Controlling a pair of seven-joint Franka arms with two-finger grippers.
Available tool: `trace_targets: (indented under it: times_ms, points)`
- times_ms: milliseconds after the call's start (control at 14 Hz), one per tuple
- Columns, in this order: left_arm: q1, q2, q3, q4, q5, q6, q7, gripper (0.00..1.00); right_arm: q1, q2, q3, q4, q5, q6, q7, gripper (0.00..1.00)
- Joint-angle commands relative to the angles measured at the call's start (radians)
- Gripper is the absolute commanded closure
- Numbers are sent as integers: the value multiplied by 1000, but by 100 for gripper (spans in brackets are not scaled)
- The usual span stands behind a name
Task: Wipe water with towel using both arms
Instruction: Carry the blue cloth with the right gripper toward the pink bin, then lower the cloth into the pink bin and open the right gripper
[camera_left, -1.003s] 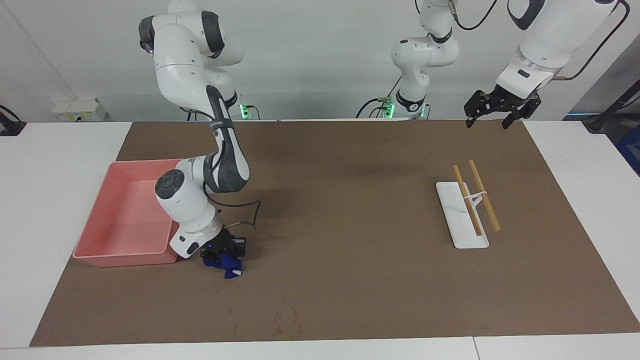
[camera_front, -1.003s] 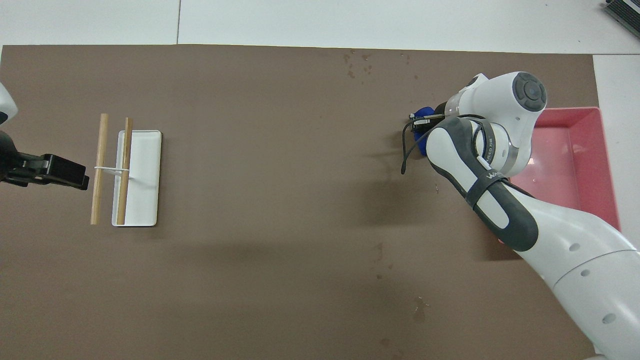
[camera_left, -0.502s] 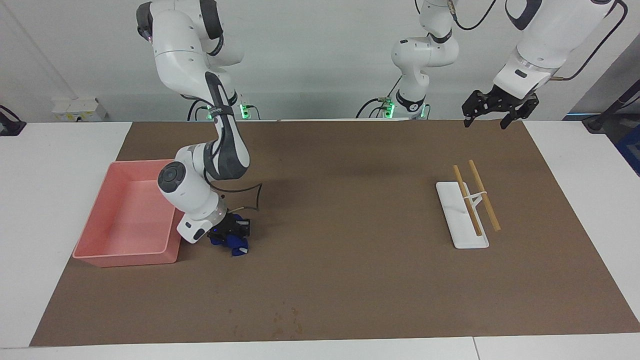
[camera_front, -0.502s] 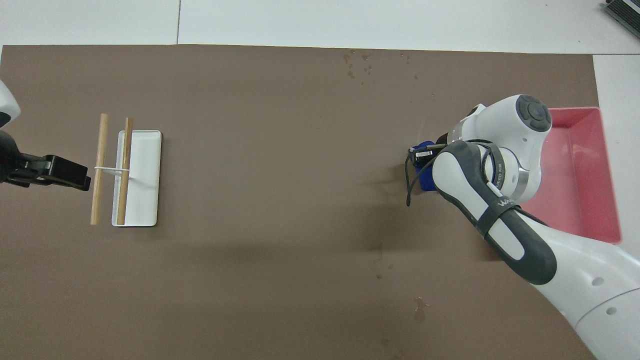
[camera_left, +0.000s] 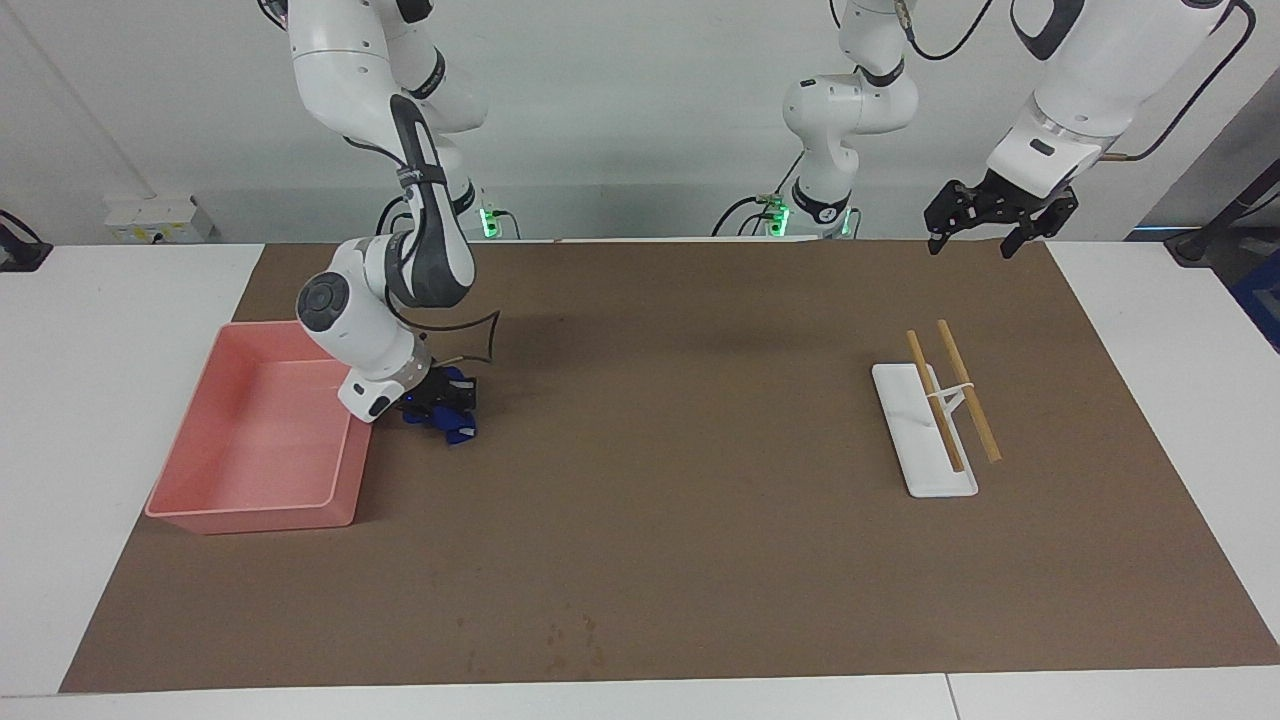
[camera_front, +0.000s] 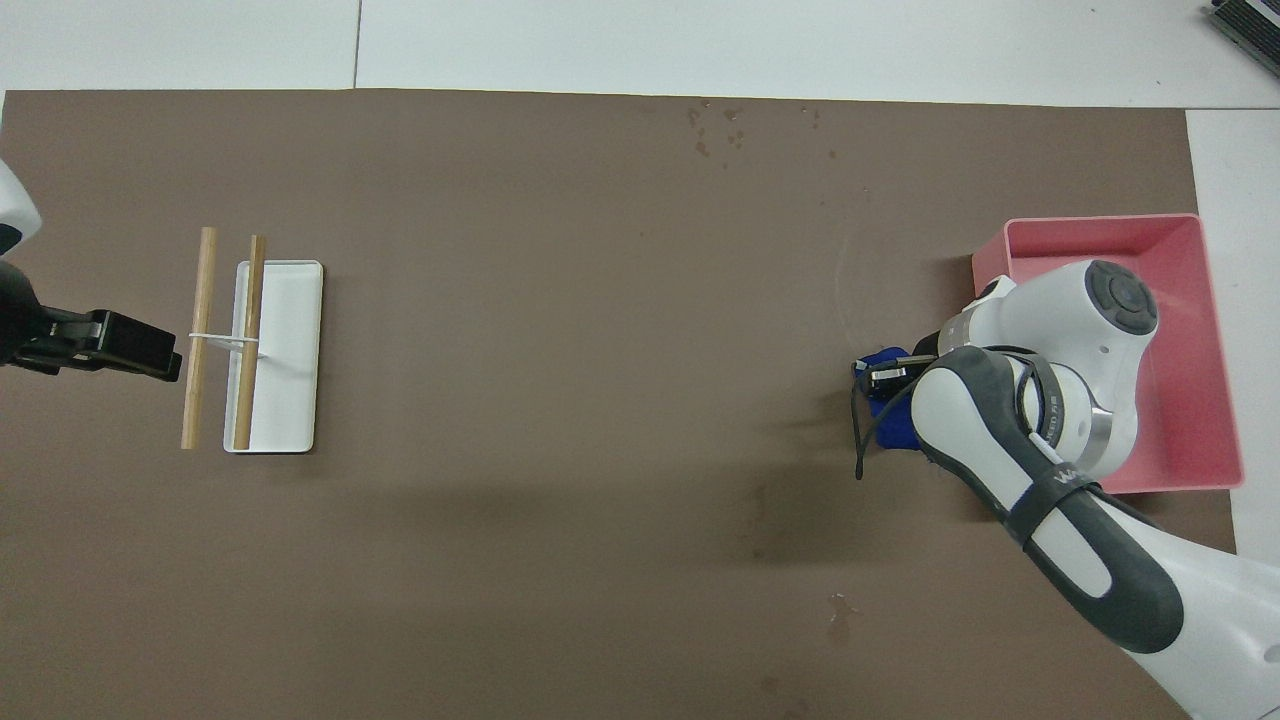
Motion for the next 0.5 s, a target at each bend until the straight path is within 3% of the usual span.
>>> trace_targets:
  times_ms: [0,143,430]
  points:
    - [-2,-29,3,-27,13,-6,9,0,-11,-18,11,-24,11,-8,-7,100]
    - [-2,-29,3,-27,13,-6,9,0,-8,-38,8,24,8,-92,16,100]
    - [-2,-29,3,-29,13,-6,9,0,-24,-50,-3,230,-85,-380,67,100]
